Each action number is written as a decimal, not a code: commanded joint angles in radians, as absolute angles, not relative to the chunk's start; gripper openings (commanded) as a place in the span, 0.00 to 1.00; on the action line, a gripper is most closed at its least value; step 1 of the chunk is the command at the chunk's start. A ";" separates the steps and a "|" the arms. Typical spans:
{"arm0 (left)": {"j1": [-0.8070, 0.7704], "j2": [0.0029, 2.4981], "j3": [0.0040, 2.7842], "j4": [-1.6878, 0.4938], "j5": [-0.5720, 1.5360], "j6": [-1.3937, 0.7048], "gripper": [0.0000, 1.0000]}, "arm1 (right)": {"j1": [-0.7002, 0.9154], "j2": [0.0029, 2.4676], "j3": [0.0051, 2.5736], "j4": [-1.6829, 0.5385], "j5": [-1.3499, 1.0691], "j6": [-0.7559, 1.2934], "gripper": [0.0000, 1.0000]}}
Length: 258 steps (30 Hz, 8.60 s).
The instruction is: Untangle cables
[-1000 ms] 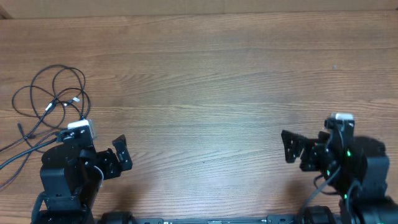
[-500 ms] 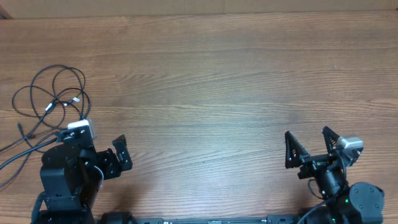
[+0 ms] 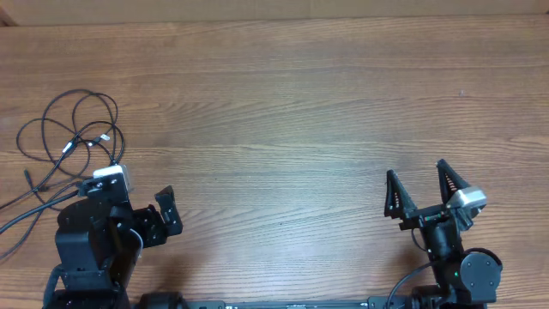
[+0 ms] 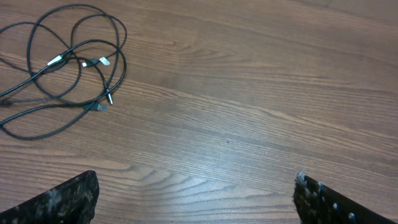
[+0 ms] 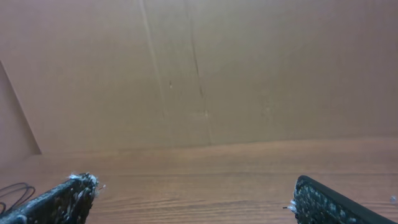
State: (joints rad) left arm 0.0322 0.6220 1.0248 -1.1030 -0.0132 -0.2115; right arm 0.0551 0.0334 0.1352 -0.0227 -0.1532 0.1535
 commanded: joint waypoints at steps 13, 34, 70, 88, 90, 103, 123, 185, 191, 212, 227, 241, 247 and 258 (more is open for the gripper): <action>0.024 0.622 1.018 -1.103 -0.026 -0.233 0.99 | 0.071 0.002 0.015 0.004 -0.150 0.147 1.00; 0.024 0.622 1.018 -1.103 -0.026 -0.233 1.00 | 0.092 0.002 0.007 -0.032 -0.318 -0.181 1.00; 0.024 0.622 1.018 -1.103 -0.026 -0.233 0.99 | 0.042 0.002 0.008 -0.072 -0.125 -0.120 1.00; 0.024 0.622 1.018 -1.103 -0.026 -0.233 0.99 | 0.042 0.003 0.008 -0.072 -0.124 -0.120 1.00; 0.024 0.622 1.018 -1.103 -0.026 -0.233 1.00 | 0.042 0.003 0.008 -0.072 -0.124 -0.120 1.00; 0.024 0.622 1.018 -1.103 -0.026 -0.233 0.99 | 0.042 0.003 0.008 -0.072 -0.124 -0.120 1.00; 0.024 0.425 0.745 -0.932 -0.019 -0.218 1.00 | 0.042 0.003 0.008 -0.072 -0.124 -0.120 1.00; 0.024 0.004 0.005 -0.077 0.025 -0.119 1.00 | 0.042 0.003 0.008 -0.072 -0.124 -0.120 1.00; 0.024 0.004 0.005 -0.077 0.026 -0.119 0.99 | 0.042 0.003 0.008 -0.072 -0.124 -0.120 1.00; 0.024 0.004 0.005 -0.077 0.026 -0.119 0.99 | 0.042 0.003 0.008 -0.072 -0.124 -0.120 1.00; 0.024 0.004 0.005 -0.077 0.026 -0.119 1.00 | 0.042 0.003 0.008 -0.072 -0.124 -0.120 1.00; 0.024 0.004 0.005 -0.077 0.026 -0.119 1.00 | 0.042 0.003 0.008 -0.072 -0.124 -0.120 1.00; 0.024 0.004 0.005 -0.077 0.025 -0.119 0.99 | 0.042 0.003 0.008 -0.072 -0.124 -0.120 1.00; 0.024 0.004 0.005 -0.077 0.026 -0.119 0.99 | 0.042 0.003 0.008 -0.072 -0.124 -0.120 1.00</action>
